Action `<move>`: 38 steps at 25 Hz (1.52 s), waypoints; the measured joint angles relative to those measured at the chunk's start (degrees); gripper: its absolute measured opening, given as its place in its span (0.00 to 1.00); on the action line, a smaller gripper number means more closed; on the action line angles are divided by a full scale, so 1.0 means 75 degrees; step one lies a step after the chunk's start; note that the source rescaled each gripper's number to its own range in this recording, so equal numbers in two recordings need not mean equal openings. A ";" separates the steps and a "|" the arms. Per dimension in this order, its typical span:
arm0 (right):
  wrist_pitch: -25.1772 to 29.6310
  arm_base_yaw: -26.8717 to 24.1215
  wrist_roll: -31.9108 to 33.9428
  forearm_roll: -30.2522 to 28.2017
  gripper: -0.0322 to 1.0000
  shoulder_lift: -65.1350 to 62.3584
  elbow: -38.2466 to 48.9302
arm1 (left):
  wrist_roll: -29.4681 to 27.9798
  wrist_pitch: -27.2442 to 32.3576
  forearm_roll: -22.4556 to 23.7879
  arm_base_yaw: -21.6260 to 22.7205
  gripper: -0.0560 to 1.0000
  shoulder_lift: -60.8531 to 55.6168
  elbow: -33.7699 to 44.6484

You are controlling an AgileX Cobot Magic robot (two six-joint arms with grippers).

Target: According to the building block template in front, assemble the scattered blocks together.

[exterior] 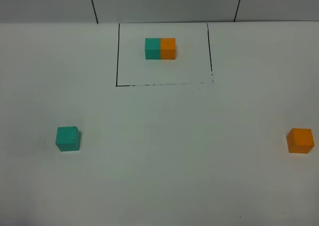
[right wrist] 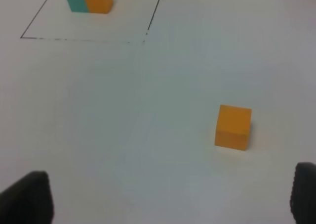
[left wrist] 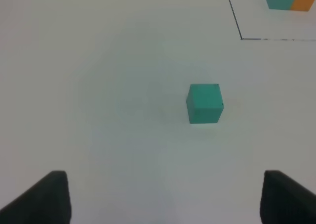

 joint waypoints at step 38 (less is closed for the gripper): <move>0.0018 0.0000 0.0000 0.0000 0.84 0.0000 0.0000 | -0.0299 -0.0080 0.0013 0.0000 0.76 0.2428 -0.0700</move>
